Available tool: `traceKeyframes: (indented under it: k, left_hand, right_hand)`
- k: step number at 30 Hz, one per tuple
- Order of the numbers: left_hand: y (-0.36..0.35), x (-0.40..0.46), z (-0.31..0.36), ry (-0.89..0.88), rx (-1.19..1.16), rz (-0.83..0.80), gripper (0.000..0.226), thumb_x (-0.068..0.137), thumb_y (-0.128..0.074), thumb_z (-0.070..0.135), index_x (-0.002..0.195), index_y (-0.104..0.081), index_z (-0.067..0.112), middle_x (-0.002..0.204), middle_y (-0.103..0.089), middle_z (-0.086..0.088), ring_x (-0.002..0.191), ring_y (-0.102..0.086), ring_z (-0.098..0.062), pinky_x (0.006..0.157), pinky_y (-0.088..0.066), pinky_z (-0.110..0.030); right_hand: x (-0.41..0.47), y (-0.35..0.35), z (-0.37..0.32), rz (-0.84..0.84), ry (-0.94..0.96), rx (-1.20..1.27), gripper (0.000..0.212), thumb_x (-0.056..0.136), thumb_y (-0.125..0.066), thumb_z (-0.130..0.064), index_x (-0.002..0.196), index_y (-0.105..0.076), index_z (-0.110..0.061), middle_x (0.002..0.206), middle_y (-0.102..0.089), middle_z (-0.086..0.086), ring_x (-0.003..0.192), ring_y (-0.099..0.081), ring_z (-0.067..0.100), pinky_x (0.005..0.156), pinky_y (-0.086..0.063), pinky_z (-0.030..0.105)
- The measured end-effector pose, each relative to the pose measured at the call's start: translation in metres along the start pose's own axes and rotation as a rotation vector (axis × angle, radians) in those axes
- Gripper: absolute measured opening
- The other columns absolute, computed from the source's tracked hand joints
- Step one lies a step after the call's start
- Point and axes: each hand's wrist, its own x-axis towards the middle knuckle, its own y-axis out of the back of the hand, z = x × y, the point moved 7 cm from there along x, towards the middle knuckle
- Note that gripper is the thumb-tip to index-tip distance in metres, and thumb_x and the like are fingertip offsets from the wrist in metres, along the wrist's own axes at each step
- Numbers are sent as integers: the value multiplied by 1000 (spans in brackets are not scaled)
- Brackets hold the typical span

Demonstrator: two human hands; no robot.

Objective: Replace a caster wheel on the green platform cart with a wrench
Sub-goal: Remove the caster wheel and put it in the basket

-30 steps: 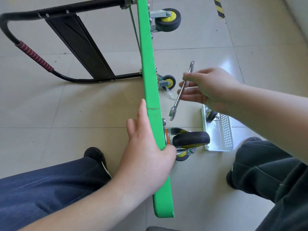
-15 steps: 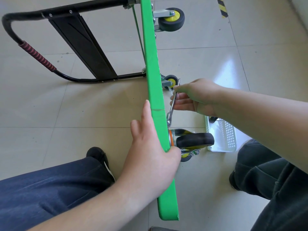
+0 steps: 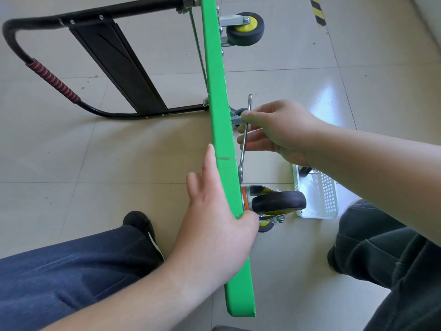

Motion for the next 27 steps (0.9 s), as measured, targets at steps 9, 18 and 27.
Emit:
traceKeyframes:
  k: [9,18,27]
  left_hand:
    - [-1,2,-1,-6,-14,11,110,86,-68,17,158,7,53,122,-30,16,99,-47,15,76,-42,0]
    - [-1,3,-2,-12,-11,24,111,85,-69,17,160,6,51,123,-31,15,99,-41,24,75,-39,3]
    - [-1,2,1,-25,-31,11,110,84,-67,14,159,4,52,118,-32,19,96,-40,27,73,-40,2]
  right_hand:
    - [-31,-4,-32,20,290,-79,15,103,-61,-13,101,-65,1,87,-73,14,73,-74,27,70,-64,37]
    - [-71,-8,-45,-7,565,-228,9,102,-61,-13,107,-66,-7,95,-75,16,84,-77,18,78,-65,38]
    - [-113,-15,-40,-74,871,-421,18,99,-64,-17,111,-66,-4,99,-70,8,96,-72,23,86,-62,36]
